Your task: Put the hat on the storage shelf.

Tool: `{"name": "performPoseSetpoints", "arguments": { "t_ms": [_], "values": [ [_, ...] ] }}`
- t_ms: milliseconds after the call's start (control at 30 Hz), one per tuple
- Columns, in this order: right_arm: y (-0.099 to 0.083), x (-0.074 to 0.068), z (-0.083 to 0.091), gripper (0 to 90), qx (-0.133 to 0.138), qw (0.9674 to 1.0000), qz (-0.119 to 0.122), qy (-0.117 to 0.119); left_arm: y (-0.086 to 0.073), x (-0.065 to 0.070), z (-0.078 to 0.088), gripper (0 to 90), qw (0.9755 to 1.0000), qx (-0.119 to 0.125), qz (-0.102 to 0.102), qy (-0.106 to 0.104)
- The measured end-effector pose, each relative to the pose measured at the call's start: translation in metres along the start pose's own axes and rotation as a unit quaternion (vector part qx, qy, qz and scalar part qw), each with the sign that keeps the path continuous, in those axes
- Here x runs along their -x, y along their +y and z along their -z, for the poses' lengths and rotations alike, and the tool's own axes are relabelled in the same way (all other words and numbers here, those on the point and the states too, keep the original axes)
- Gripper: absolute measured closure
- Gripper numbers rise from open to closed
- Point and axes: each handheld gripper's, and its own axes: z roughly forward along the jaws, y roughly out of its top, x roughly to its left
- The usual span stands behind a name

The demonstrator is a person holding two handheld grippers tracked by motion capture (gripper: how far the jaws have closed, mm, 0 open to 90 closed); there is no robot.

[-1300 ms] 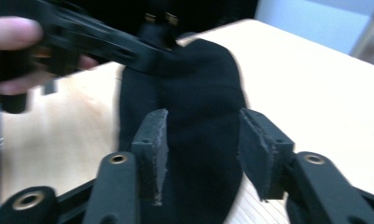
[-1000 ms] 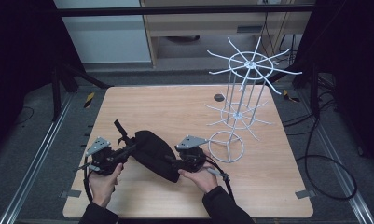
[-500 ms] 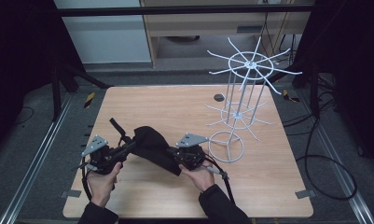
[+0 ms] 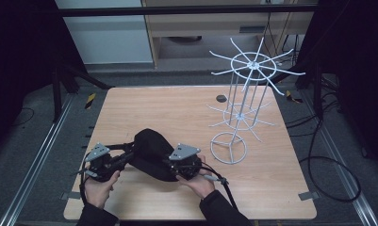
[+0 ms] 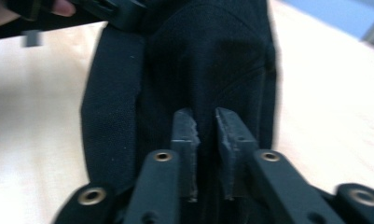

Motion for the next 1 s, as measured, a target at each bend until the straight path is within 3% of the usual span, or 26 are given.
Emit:
{"name": "performPoseSetpoints", "arguments": {
  "t_ms": [167, 267, 567, 633, 867, 1000],
  "values": [
    [0.001, -0.014, -0.010, 71.0, -0.003, 0.9992, -0.009, 0.038, -0.009, -0.014, 0.003, 77.1, 0.9987, -0.034, 0.005, 0.037],
    [0.003, -0.023, -0.020, 68.8, -0.013, 0.9991, -0.005, 0.040, -0.013, -0.020, -0.003, 76.4, 0.9966, -0.056, 0.002, 0.061],
    [0.006, -0.037, -0.040, 66.2, -0.036, 0.9985, -0.012, 0.040, -0.023, -0.036, -0.021, 74.1, 0.9908, -0.100, 0.002, 0.091],
    [0.007, -0.037, -0.040, 64.9, -0.035, 0.9985, -0.013, 0.040, -0.024, -0.037, -0.018, 69.3, 0.9894, -0.102, -0.003, 0.103],
    [0.012, -0.023, -0.021, 62.1, -0.008, 0.9987, -0.031, 0.040, -0.016, -0.028, 0.006, 52.7, 0.9941, -0.055, -0.022, 0.090],
    [0.011, -0.012, -0.011, 61.2, 0.002, 0.9985, -0.042, 0.033, -0.008, -0.021, 0.013, 50.7, 0.9957, -0.035, -0.029, 0.080]
  ]
}}
